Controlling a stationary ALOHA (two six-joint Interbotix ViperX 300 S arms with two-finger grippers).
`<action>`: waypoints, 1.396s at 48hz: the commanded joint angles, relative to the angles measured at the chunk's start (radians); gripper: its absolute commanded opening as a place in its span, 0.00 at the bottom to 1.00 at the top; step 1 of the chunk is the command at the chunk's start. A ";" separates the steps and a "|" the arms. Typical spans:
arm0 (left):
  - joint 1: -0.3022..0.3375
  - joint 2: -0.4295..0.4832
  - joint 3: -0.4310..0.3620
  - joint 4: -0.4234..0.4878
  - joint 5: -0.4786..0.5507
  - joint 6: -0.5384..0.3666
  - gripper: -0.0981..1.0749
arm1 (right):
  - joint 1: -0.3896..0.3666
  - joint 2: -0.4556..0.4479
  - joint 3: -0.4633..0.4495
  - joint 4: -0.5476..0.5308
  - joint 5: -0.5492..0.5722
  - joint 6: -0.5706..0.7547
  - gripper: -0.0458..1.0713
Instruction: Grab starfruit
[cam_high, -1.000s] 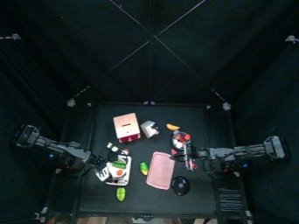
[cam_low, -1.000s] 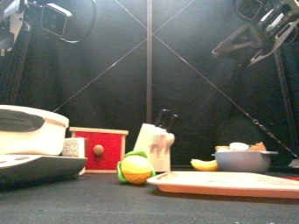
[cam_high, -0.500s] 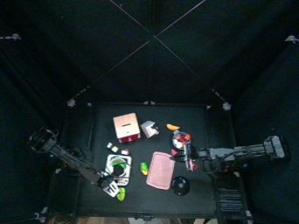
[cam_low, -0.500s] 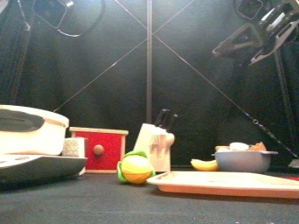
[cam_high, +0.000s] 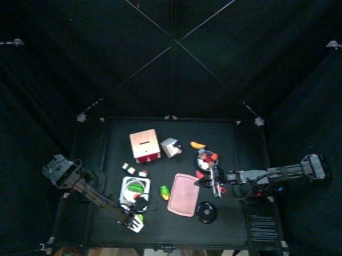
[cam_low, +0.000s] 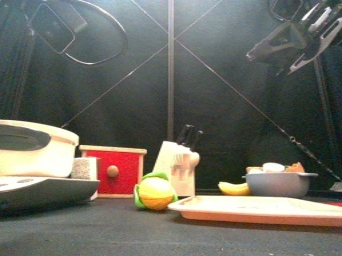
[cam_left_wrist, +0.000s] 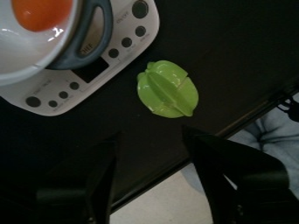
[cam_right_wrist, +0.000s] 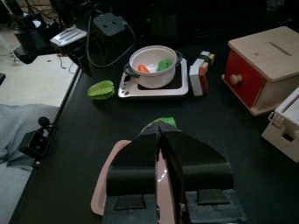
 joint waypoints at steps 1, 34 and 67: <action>-0.014 0.018 -0.034 0.014 -0.034 -0.035 0.92 | 0.015 -0.003 -0.025 0.002 -0.003 0.002 0.08; -0.015 0.155 -0.037 0.215 -0.078 -0.327 0.95 | 0.048 0.014 -0.028 0.017 -0.003 0.000 0.08; -0.023 0.150 -0.043 0.129 -0.077 -0.316 0.70 | 0.048 0.057 -0.026 0.021 -0.003 0.000 0.08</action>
